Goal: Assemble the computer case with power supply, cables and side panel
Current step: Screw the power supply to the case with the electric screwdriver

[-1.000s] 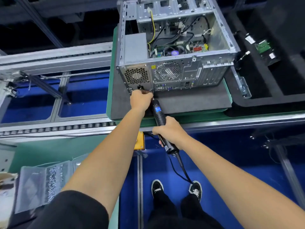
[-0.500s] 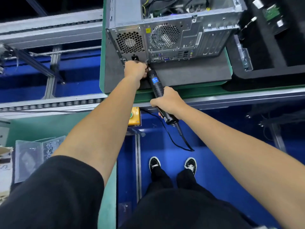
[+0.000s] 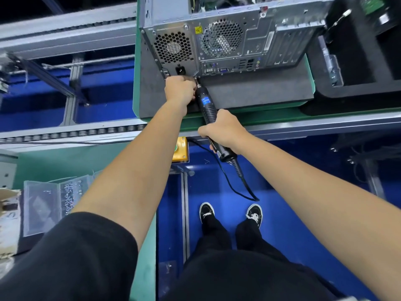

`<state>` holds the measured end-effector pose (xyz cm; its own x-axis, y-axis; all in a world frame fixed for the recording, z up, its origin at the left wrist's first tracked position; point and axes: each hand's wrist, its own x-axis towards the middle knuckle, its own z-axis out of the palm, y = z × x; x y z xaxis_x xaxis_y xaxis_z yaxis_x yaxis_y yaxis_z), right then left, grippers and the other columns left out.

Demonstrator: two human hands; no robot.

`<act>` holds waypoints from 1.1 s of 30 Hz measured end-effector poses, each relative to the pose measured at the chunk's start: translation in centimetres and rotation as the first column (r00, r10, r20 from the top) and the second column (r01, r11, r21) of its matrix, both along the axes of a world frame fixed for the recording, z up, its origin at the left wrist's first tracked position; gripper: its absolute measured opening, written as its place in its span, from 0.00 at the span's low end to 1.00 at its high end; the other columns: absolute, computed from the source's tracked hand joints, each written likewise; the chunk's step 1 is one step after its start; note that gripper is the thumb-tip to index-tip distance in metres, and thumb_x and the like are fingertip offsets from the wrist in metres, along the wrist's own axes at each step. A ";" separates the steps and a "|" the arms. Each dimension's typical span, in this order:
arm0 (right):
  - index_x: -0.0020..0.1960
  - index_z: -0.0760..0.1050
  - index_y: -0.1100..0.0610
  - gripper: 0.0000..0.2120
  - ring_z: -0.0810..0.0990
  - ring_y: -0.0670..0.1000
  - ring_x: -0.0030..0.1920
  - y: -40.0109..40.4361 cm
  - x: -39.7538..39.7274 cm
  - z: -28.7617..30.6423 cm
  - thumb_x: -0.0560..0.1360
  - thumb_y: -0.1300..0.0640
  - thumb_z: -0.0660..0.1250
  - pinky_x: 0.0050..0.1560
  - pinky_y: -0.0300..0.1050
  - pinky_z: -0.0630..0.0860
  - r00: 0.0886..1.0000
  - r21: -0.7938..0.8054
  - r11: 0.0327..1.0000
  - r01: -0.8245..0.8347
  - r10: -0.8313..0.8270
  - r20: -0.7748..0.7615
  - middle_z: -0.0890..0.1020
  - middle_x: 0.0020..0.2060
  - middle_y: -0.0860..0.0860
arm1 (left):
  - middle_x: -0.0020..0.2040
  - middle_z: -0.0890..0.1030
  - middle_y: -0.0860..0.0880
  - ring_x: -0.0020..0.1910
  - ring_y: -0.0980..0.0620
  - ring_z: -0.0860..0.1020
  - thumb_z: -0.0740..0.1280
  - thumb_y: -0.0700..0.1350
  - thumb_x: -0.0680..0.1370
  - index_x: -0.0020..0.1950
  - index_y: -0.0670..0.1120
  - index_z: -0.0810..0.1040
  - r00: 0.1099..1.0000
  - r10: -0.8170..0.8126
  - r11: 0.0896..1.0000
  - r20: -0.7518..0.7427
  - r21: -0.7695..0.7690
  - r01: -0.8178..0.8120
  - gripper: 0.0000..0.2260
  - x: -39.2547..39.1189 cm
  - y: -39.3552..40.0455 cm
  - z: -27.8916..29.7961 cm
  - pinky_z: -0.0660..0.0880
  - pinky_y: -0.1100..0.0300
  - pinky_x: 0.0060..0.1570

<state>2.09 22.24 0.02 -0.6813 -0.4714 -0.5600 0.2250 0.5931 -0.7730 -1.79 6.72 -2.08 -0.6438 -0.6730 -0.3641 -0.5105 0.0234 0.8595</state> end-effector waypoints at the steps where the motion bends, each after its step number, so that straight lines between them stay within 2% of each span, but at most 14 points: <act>1: 0.44 0.65 0.55 0.13 0.76 0.51 0.25 0.0 0.0 0.1 0.70 0.62 0.70 0.27 0.42 0.75 1.000 0.002 1.000 0.001 -0.001 0.004 0.76 0.38 0.55 | 0.29 0.74 0.46 0.29 0.49 0.71 0.63 0.30 0.72 0.29 0.43 0.71 1.000 -0.001 1.000 0.001 -0.008 0.001 0.14 0.0 0.0 0.1 0.70 0.62 0.27; 6: 0.44 0.66 0.56 0.12 0.77 0.54 0.29 -0.1 0.2 0.3 0.70 0.61 0.70 0.30 0.45 0.76 1.000 0.010 1.000 0.027 -0.027 0.002 0.76 0.39 0.56 | 0.34 0.75 0.43 0.31 0.49 0.70 0.65 0.34 0.72 0.37 0.36 0.78 0.999 -0.053 0.990 0.011 -0.130 0.054 0.06 0.3 0.2 0.0 0.73 0.55 0.32; 9: 0.43 0.65 0.55 0.12 0.76 0.51 0.26 -0.1 0.4 0.4 0.70 0.61 0.70 0.28 0.43 0.75 1.000 0.010 1.000 0.027 -0.028 0.005 0.76 0.38 0.56 | 0.33 0.75 0.44 0.33 0.49 0.70 0.65 0.36 0.74 0.36 0.33 0.79 0.996 -0.094 0.973 0.014 -0.211 0.095 0.09 0.6 0.3 -0.3 0.77 0.50 0.37; 11: 0.44 0.65 0.55 0.13 0.75 0.49 0.23 -0.1 0.4 0.3 0.70 0.61 0.70 0.26 0.40 0.74 1.000 0.009 1.000 0.030 -0.030 0.009 0.76 0.38 0.55 | 0.27 0.73 0.48 0.32 0.49 0.69 0.65 0.37 0.75 0.29 0.40 0.75 0.995 -0.100 0.968 0.009 -0.229 0.100 0.14 0.8 0.5 -0.4 0.75 0.54 0.35; 13: 0.44 0.65 0.54 0.13 0.75 0.50 0.24 -0.1 0.5 0.3 0.71 0.61 0.70 0.26 0.40 0.74 1.000 0.010 0.999 0.031 -0.031 -0.001 0.76 0.38 0.55 | 0.23 0.68 0.53 0.29 0.51 0.66 0.64 0.37 0.75 0.24 0.46 0.69 0.994 -0.106 0.966 -0.006 -0.238 0.102 0.19 0.8 0.7 -0.5 0.69 0.61 0.31; 15: 0.44 0.65 0.54 0.13 0.76 0.50 0.24 -0.1 0.5 0.4 0.71 0.61 0.70 0.27 0.41 0.74 1.000 0.012 0.999 0.030 -0.030 -0.007 0.76 0.38 0.55 | 0.21 0.65 0.55 0.26 0.55 0.62 0.64 0.37 0.75 0.24 0.46 0.67 0.993 -0.118 0.958 -0.011 -0.263 0.111 0.20 0.9 0.9 -0.5 0.62 0.67 0.25; 17: 0.44 0.65 0.54 0.13 0.75 0.48 0.22 -0.1 0.5 0.4 0.71 0.61 0.70 0.25 0.40 0.74 0.999 0.002 0.999 0.036 -0.036 0.001 0.76 0.38 0.55 | 0.23 0.67 0.54 0.26 0.57 0.61 0.63 0.37 0.76 0.28 0.43 0.72 0.990 -0.140 0.947 -0.010 -0.292 0.132 0.16 1.0 0.9 -0.5 0.59 0.69 0.22; 20: 0.44 0.65 0.55 0.13 0.74 0.47 0.20 0.2 0.6 0.2 0.70 0.62 0.70 0.24 0.39 0.74 0.999 -0.025 0.999 0.045 -0.044 0.019 0.75 0.37 0.54 | 0.31 0.77 0.49 0.30 0.57 0.67 0.62 0.37 0.77 0.38 0.39 0.82 0.984 -0.176 0.935 -0.020 -0.317 0.161 0.11 1.3 1.0 -0.5 0.63 0.69 0.26; 23: 0.45 0.65 0.55 0.13 0.74 0.47 0.20 0.4 0.8 -0.1 0.70 0.61 0.71 0.24 0.40 0.74 0.999 -0.024 0.998 0.050 -0.050 0.020 0.75 0.37 0.54 | 0.36 0.80 0.50 0.33 0.56 0.72 0.63 0.38 0.77 0.47 0.40 0.85 0.982 -0.184 0.931 -0.042 -0.330 0.160 0.10 1.6 1.0 -0.5 0.64 0.72 0.30; 30: 0.46 0.65 0.55 0.14 0.74 0.48 0.21 0.4 0.9 -0.2 0.70 0.61 0.70 0.24 0.40 0.75 0.998 -0.034 0.997 0.064 -0.063 0.027 0.75 0.38 0.54 | 0.35 0.81 0.49 0.32 0.54 0.76 0.64 0.37 0.75 0.46 0.41 0.85 0.991 -0.127 0.956 -0.047 -0.271 0.110 0.09 1.7 0.8 -0.4 0.76 0.64 0.35; 33: 0.47 0.66 0.55 0.14 0.74 0.49 0.22 0.7 0.8 -0.3 0.70 0.61 0.70 0.25 0.42 0.75 0.997 -0.032 0.997 0.073 -0.072 0.032 0.75 0.38 0.55 | 0.33 0.80 0.48 0.27 0.57 0.77 0.63 0.36 0.75 0.44 0.41 0.81 0.994 -0.087 0.971 -0.070 -0.230 0.069 0.07 1.5 0.7 -0.4 0.77 0.64 0.33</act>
<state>2.89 22.91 -0.24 -0.6972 -0.4402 -0.5659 0.2903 0.5484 -0.7842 -0.31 7.37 -2.52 -0.7184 -0.6785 -0.1536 -0.4301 0.2596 0.8647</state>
